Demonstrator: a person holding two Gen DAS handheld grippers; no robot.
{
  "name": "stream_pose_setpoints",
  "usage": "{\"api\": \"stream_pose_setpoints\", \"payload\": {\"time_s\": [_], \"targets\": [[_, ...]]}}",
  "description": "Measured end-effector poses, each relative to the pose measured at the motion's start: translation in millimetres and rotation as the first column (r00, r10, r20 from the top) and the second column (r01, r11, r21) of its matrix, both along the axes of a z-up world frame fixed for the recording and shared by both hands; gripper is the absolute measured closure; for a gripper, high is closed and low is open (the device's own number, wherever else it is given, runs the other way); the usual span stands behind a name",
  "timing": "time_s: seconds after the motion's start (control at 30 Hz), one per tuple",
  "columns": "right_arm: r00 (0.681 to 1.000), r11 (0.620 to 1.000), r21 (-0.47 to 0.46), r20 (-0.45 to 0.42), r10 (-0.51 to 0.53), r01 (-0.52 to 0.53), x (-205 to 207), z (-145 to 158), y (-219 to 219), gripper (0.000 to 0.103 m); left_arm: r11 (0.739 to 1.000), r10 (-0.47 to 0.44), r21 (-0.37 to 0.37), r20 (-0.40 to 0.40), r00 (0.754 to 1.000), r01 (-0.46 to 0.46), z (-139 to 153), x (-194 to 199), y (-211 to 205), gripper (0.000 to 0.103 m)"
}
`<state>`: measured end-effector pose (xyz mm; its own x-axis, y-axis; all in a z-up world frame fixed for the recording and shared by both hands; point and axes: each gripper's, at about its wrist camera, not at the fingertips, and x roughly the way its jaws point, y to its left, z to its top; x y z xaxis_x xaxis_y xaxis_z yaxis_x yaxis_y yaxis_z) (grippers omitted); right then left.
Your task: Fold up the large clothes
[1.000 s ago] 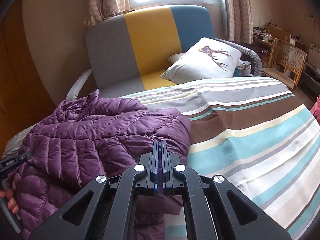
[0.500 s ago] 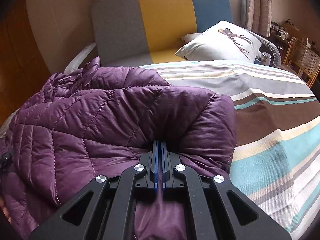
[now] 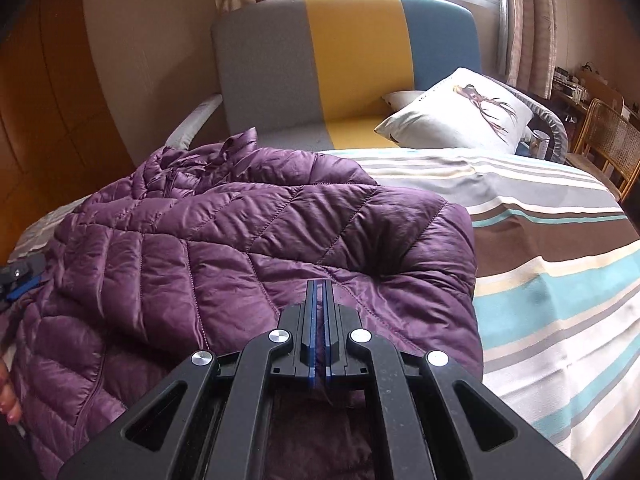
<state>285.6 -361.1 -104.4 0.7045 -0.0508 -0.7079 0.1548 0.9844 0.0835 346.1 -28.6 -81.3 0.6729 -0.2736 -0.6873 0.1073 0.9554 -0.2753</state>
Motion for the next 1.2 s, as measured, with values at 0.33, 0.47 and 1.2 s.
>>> {"api": "stream_pose_setpoints", "payload": {"time_s": [0.33,0.47,1.2], "targets": [[0.998,0.999,-0.049,-0.06,-0.01,0.007,8,-28,9,0.102,0.996,-0.036,0.081,-0.097,0.995,0.044,-34,40,-34,0.069],[0.998,0.997,-0.079,-0.059,-0.013,0.008,8,-29,13,0.102,0.999,-0.033,0.037,-0.087,0.996,0.037,-32,34,-25,0.069],[0.998,0.991,-0.133,-0.057,-0.019,0.012,6,-27,20,0.102,0.62,0.758,-0.11,-0.171,0.629,-0.777,-38,-130,346,0.024]]}}
